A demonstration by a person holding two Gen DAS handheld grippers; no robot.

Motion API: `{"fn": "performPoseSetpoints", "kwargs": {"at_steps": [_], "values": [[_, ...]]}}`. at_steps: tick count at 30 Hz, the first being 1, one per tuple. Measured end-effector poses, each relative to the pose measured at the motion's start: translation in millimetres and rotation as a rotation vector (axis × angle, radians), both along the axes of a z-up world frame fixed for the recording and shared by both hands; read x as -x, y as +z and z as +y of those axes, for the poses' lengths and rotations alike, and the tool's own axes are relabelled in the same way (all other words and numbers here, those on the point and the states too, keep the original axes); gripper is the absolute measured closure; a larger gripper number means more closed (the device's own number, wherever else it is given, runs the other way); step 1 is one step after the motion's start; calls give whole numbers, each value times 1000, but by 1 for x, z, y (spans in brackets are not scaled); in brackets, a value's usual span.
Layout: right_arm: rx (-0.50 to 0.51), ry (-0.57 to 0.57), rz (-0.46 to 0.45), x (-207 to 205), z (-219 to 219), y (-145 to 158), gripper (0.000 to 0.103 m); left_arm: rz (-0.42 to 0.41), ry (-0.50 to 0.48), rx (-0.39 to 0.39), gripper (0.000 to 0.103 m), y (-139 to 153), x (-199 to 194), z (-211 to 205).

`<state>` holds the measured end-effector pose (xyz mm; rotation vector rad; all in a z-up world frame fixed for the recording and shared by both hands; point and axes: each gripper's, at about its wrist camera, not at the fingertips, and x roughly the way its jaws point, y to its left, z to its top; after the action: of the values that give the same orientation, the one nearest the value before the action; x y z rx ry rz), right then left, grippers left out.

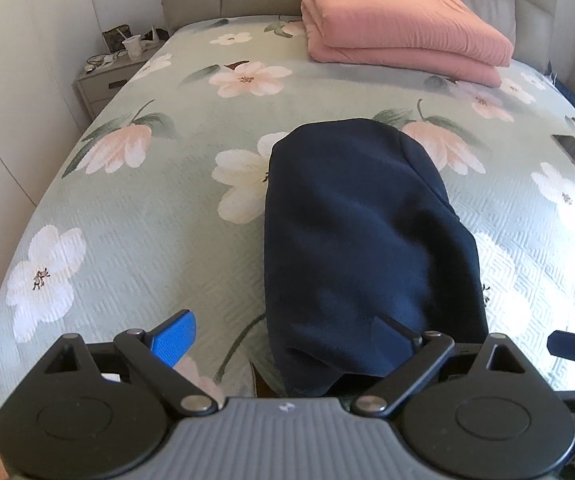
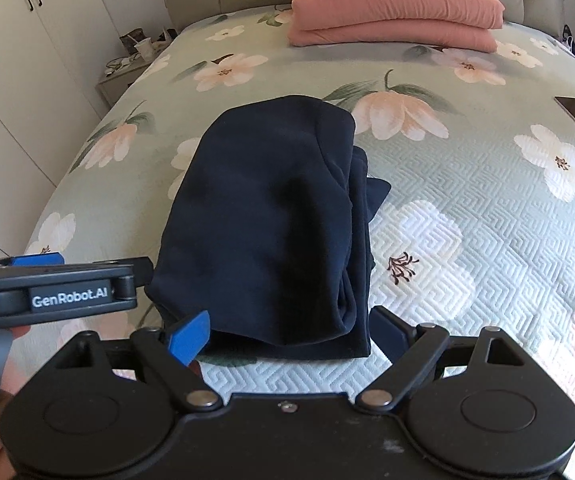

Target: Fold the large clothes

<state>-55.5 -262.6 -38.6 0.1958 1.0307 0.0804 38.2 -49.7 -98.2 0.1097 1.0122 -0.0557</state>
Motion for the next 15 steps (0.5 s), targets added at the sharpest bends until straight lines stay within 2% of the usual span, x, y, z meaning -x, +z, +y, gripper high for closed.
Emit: {"fn": "performPoseSetpoints", "kwargs": {"at_steps": [15], "values": [[-19,4,20,0,-4,-7,1,9,-1,1,7,-1,1,-3]]}}
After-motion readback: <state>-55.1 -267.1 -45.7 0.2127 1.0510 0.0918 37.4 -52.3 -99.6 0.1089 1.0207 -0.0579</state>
